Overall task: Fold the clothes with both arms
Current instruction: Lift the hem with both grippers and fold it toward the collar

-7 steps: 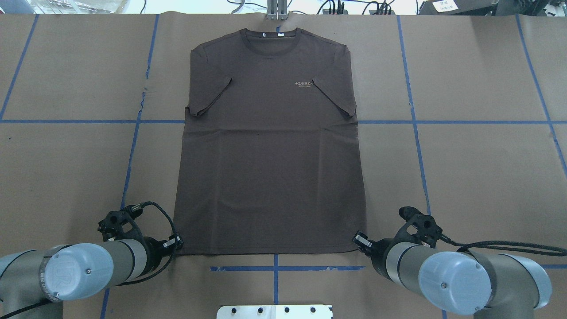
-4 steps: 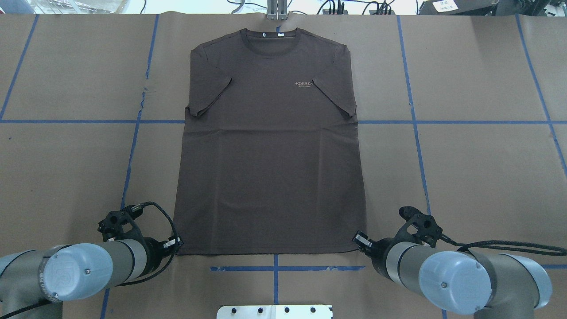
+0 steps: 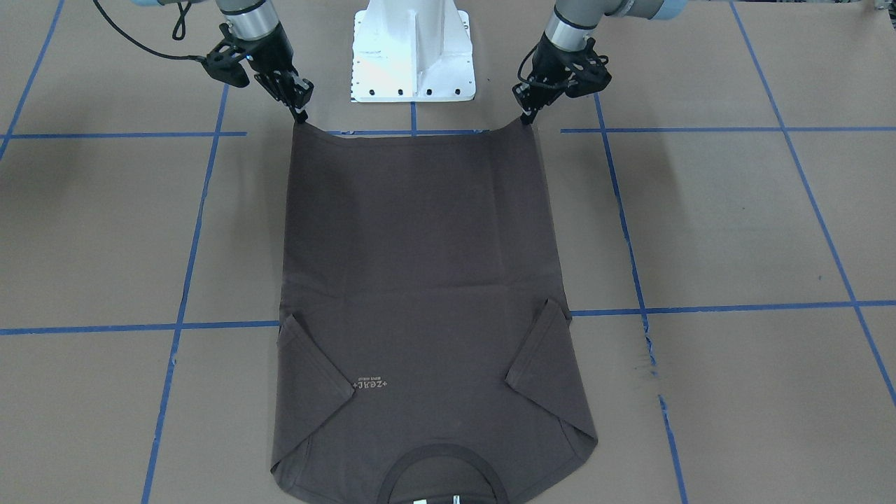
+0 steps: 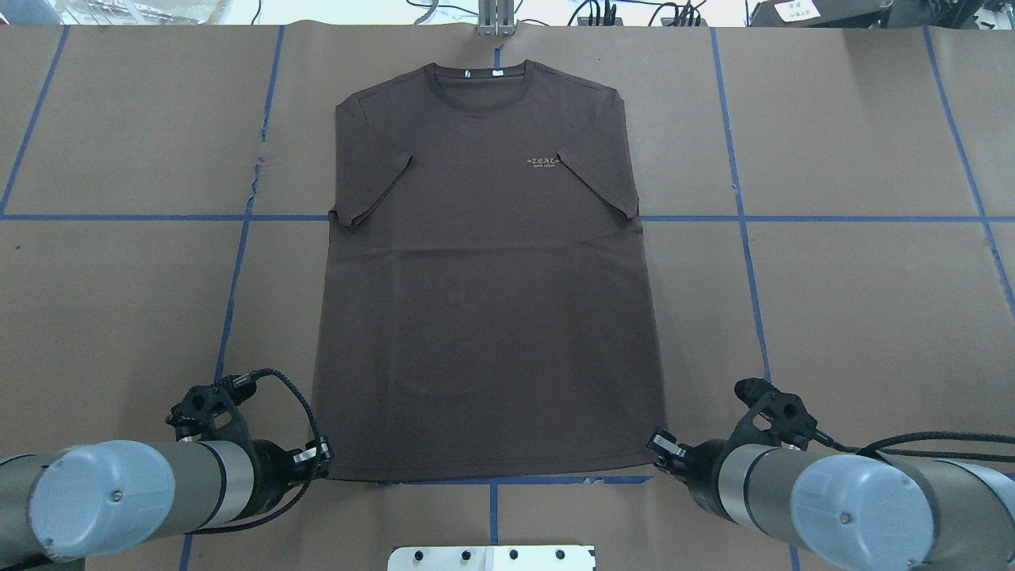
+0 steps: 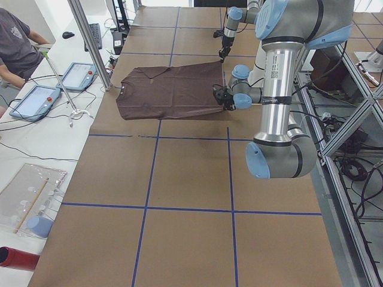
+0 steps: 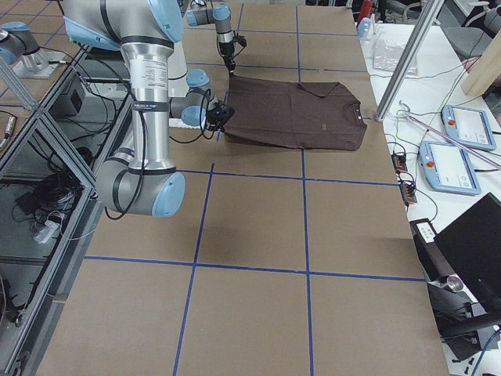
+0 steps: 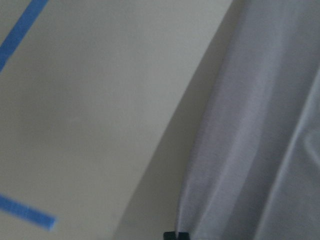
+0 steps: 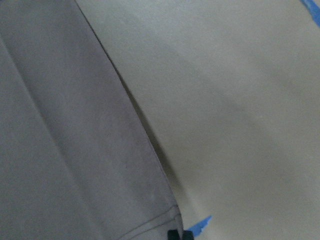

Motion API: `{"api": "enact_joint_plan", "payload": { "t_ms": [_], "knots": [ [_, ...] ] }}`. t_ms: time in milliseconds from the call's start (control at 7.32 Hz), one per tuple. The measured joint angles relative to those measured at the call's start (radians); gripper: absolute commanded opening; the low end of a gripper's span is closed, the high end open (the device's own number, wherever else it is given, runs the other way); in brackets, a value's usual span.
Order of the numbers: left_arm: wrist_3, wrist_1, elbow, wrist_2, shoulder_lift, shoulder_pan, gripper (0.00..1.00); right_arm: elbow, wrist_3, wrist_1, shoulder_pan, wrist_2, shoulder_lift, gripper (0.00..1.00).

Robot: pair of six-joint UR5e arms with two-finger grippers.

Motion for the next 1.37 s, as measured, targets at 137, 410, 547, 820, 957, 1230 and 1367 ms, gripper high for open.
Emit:
{"api": "enact_joint_plan", "payload": {
  "t_ms": [137,410,547,820,957,1230,1367],
  "knots": [
    [-0.005,0.023,-0.042,-0.027,0.000,0.021,0.00,0.049,0.000,0.001,-0.021,0.024,-0.042,0.00],
    [-0.008,0.076,-0.079,-0.043,-0.014,0.039,0.00,0.106,0.000,0.002,-0.037,0.054,-0.065,0.00],
    [-0.004,0.130,-0.100,-0.050,-0.039,0.035,0.00,0.125,0.000,0.003,-0.024,0.060,-0.059,0.00],
    [0.051,0.291,-0.114,-0.058,-0.172,-0.063,0.00,0.092,-0.030,0.001,0.102,0.088,-0.002,0.00],
    [0.136,0.338,-0.083,-0.060,-0.239,-0.152,0.00,0.036,-0.073,0.000,0.213,0.144,0.062,0.00],
    [0.273,0.347,0.074,-0.062,-0.352,-0.327,0.00,-0.182,-0.161,-0.018,0.426,0.238,0.267,0.00],
    [0.327,0.299,0.184,-0.062,-0.400,-0.405,0.00,-0.321,-0.219,-0.046,0.508,0.254,0.383,0.00]
  ]
}}
